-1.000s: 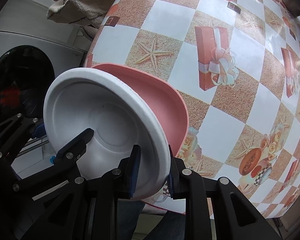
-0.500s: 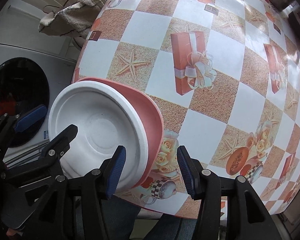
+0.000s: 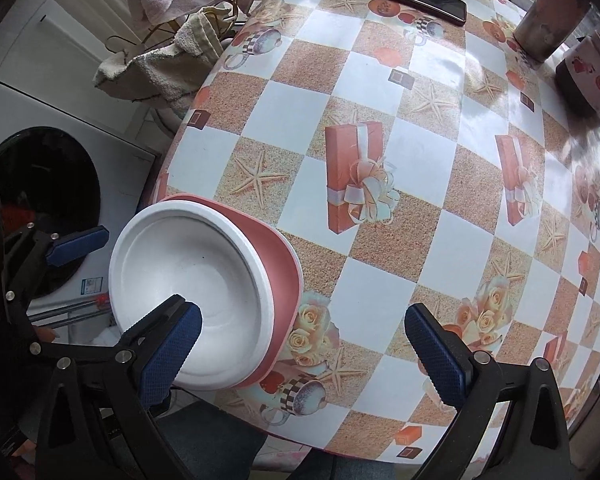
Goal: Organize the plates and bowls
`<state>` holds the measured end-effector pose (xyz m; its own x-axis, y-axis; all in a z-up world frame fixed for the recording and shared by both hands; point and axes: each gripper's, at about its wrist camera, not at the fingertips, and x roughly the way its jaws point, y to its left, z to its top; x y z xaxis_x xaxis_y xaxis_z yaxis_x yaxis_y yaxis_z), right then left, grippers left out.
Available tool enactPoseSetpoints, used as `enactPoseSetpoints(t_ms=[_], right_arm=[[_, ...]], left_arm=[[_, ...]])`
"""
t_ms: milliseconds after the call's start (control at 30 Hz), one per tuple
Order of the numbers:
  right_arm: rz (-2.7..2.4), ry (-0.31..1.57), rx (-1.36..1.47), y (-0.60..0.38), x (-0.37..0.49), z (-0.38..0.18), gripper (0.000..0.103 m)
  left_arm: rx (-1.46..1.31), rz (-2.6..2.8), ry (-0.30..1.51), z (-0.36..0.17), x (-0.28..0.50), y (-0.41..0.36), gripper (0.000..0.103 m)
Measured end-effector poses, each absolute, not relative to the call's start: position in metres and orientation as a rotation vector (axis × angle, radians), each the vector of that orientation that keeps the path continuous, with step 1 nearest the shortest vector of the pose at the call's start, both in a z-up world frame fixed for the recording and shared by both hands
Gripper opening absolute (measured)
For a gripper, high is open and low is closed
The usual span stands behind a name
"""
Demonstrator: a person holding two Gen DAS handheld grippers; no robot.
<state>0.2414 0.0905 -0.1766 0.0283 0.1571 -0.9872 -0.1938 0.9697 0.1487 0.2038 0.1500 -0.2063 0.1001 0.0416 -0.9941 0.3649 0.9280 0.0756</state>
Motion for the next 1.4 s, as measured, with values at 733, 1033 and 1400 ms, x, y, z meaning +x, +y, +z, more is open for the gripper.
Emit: enactPoseSetpoints(t_ms=[733,1033,1400], right_arm=[[0.161,1.473,-0.02,0.085,0.265,-0.128,0.102],[0.122,1.517,0.015,0.09,0.266,-0.133,0.102],[0.172,1.496,-0.026,0.095,0.262,-0.124,0.102]], left_arm=[[0.34,-0.398,1.096,-0.099,0.187,0.153,0.088],[0.418,-0.532,0.988,-0.065,0.154,0.132,0.088],[0.459,-0.424,1.01,-0.065,0.162,0.143,0.088]])
